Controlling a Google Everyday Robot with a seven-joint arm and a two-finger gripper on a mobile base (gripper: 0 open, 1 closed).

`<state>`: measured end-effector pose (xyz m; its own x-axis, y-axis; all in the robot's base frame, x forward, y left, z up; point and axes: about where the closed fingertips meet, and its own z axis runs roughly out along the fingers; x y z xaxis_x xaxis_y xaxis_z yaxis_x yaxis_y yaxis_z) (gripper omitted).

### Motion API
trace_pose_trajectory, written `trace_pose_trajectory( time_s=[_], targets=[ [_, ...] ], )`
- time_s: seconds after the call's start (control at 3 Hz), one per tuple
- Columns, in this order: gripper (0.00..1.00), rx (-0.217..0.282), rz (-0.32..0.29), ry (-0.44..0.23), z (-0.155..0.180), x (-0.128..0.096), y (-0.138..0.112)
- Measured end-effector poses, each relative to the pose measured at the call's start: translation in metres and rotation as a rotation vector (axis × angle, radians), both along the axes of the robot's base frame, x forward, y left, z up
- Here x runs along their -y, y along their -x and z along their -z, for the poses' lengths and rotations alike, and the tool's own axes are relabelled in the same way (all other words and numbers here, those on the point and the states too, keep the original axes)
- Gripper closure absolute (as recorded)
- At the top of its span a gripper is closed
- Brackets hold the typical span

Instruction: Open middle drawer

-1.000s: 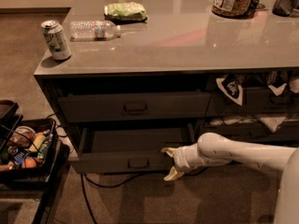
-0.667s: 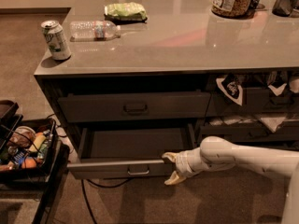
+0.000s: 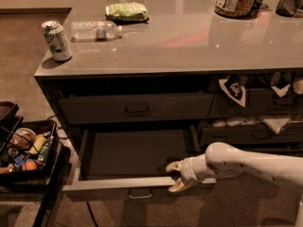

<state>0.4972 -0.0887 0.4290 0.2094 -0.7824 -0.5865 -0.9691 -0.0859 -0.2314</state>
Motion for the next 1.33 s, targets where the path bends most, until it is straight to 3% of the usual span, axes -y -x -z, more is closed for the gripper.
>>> trace_pose_trajectory(
  time_s=[0.67,1.0,1.33],
  targets=[
    [0.00,0.036,-0.028,-0.018,-0.006,-0.005,0.001],
    [0.00,0.036,-0.028,-0.018,-0.006,-0.005,0.001],
    [0.00,0.108,-0.067,-0.021,-0.026,-0.014,-0.006]
  ],
)
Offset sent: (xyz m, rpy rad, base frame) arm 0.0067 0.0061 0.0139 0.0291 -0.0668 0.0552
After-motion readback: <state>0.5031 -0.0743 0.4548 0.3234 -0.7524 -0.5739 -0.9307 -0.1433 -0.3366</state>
